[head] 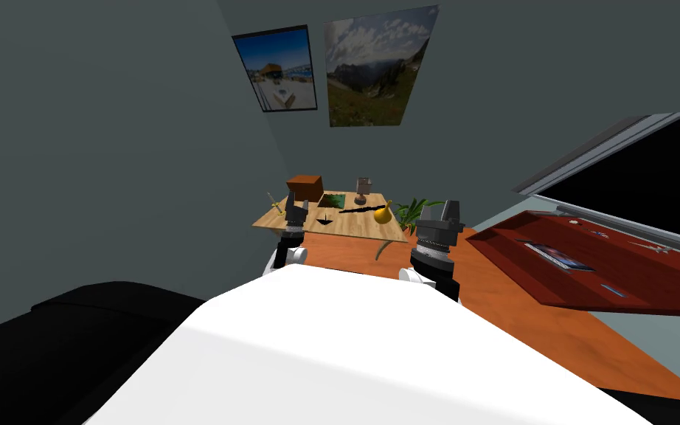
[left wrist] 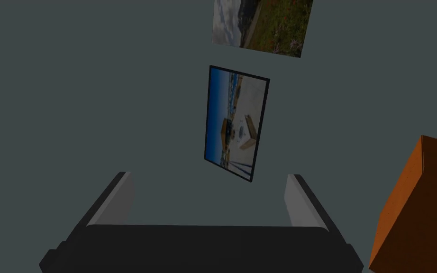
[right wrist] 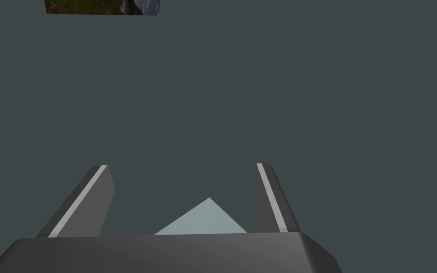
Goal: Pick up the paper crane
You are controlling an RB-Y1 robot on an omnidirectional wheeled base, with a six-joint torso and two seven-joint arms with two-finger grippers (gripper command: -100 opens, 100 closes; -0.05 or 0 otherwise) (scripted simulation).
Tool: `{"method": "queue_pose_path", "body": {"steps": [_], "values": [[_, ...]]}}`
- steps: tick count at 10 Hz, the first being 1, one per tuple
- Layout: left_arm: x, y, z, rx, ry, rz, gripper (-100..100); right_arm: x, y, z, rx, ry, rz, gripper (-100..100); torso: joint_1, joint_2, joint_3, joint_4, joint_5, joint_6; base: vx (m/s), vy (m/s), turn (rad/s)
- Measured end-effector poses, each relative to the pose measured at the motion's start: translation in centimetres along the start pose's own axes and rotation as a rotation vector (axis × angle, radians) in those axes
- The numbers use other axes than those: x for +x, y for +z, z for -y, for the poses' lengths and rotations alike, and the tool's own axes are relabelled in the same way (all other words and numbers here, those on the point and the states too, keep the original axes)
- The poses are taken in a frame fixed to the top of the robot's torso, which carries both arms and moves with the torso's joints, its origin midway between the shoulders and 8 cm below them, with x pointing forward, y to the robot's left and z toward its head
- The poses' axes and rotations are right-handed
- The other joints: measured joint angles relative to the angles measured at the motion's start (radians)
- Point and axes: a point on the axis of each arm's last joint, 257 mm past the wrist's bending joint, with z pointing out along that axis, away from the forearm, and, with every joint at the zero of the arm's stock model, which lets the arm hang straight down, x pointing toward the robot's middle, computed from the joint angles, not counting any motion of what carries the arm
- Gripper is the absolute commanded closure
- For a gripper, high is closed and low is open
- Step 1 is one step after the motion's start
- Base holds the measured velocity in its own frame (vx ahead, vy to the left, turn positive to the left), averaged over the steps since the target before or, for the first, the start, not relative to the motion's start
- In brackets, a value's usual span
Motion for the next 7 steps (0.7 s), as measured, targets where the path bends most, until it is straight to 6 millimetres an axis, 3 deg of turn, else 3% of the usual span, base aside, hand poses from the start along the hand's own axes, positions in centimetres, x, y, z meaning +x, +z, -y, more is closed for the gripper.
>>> {"method": "queue_pose_path", "body": {"steps": [4,7], "values": [[1.5,0.6,-5.3,-0.141,-0.057,-0.033,-100,0.0,0.0,0.0,0.000,0.000,0.000,0,0.000,0.000,0.000,0.000,0.000,0.000,-0.041,0.047,-0.004],[2.6,0.2,-10.4,-0.270,-0.102,-0.050,-100,0.0,0.0,0.0,0.000,0.000,0.000,0,0.000,-0.001,0.000,0.000,0.000,0.000,-0.039,0.046,-0.006]]}}
